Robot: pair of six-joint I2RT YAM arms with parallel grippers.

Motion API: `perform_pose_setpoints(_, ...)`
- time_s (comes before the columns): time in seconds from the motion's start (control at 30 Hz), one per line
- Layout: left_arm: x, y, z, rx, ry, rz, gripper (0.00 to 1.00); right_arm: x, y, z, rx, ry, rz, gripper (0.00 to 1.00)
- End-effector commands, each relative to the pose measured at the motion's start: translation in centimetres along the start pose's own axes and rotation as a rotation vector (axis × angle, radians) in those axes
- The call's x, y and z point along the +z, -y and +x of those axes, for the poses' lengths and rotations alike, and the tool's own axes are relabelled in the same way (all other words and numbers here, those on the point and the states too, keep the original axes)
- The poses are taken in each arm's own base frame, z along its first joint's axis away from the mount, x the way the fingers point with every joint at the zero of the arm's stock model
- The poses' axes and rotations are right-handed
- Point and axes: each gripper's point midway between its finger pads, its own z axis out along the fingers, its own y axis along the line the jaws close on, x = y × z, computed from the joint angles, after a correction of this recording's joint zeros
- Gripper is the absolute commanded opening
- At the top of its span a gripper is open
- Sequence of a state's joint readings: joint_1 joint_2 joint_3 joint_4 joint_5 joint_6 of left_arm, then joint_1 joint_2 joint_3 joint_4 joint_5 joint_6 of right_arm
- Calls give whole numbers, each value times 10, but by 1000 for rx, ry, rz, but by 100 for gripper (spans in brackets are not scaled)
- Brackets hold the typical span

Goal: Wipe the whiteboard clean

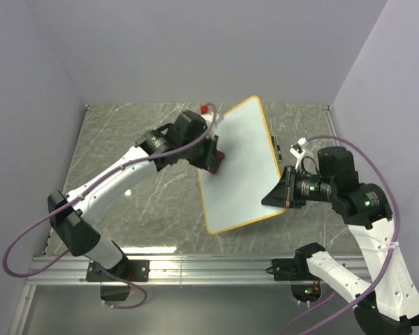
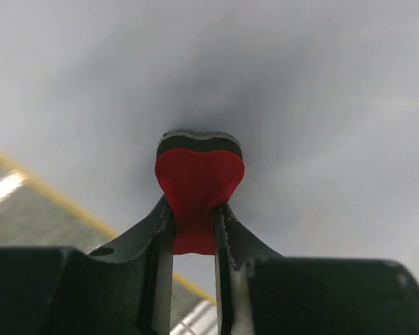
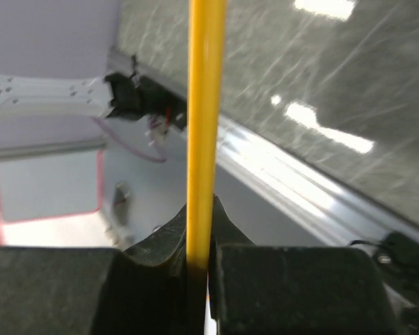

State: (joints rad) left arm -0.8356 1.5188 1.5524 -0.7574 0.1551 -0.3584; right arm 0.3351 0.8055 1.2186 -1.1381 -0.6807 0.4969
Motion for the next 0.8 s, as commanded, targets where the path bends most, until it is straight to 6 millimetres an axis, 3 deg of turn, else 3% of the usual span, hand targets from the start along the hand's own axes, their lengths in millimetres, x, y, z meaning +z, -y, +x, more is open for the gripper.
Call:
perform_pose_setpoints(0.0,-35,-46,-57,-55,189,-237,0,-30,-37,-68,-316,279,4,0)
perform_pose_setpoints(0.17,-72,-73,-67,-121,257,-348,0,-40,-25,-125,-298,401,207,0)
perform_pose_setpoints(0.2,-72,-79,-62,-134,246,-360,0,-41,-17,-142,-275,424,286,0)
perform_pose_setpoints(0.27,-82,-80,-56,-155,259,-370,0,-40,-12,-157,-262,434,342,0)
perform_pose_setpoints(0.37,-88,-87,-31,-180,241,-386,0,-34,3,-189,-243,445,464,0)
perform_pose_setpoints(0.47,-102,-90,-18,-197,255,-393,0,-34,18,-204,-220,456,559,0)
perform_pose_setpoints(0.57,-102,-102,9,-221,218,-412,0,-22,34,-218,-190,430,615,0)
perform_pose_setpoints(0.77,-100,-103,32,-255,189,-390,0,5,57,-223,-132,379,637,0)
